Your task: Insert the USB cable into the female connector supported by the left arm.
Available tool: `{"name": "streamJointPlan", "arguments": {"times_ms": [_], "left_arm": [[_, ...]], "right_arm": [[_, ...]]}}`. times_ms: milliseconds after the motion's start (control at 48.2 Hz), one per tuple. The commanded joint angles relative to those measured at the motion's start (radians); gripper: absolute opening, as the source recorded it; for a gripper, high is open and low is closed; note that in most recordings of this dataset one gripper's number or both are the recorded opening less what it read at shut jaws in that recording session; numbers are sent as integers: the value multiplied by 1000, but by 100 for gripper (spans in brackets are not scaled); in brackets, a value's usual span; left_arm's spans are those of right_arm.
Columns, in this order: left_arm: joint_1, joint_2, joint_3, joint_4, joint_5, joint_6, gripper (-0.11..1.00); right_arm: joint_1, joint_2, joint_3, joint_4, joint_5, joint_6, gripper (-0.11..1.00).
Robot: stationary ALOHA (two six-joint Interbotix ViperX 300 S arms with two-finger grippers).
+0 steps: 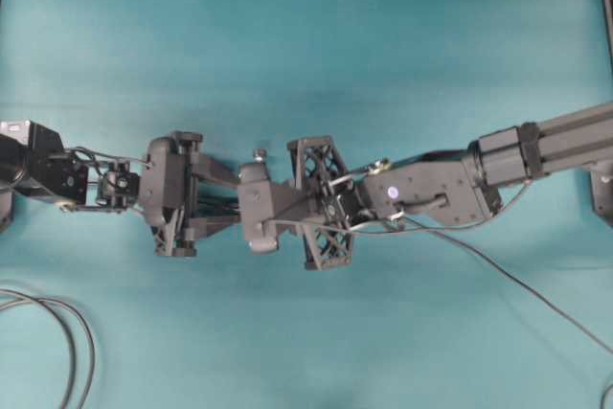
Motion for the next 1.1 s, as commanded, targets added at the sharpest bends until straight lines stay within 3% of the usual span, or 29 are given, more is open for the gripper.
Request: {"name": "streamJointPlan", "arguments": {"times_ms": [0, 83, 290, 352, 580, 870, 1078], "left_arm": [[-2, -43, 34, -3, -21, -5, 64], [-2, -60, 48, -3, -23, -5, 64], [0, -71, 66, -5, -9, -3, 64], [0, -78, 80, -5, -2, -3, 64], [0, -164, 179, -5, -8, -5, 65], [0, -391, 256, -11, 5, -5, 65], [5, -529, 296, -11, 58, -6, 65]], "right_arm": [[-8, -66, 6, -5, -23, 8, 8], [-6, -77, 23, -3, -23, 23, 10], [-8, -80, 55, -5, -21, 55, 59], [-6, -81, 71, -5, -21, 63, 67], [-6, -160, 189, -5, -48, 77, 65], [-28, -367, 370, 0, -308, 80, 65], [-57, -489, 479, 6, -391, 104, 64]]}}
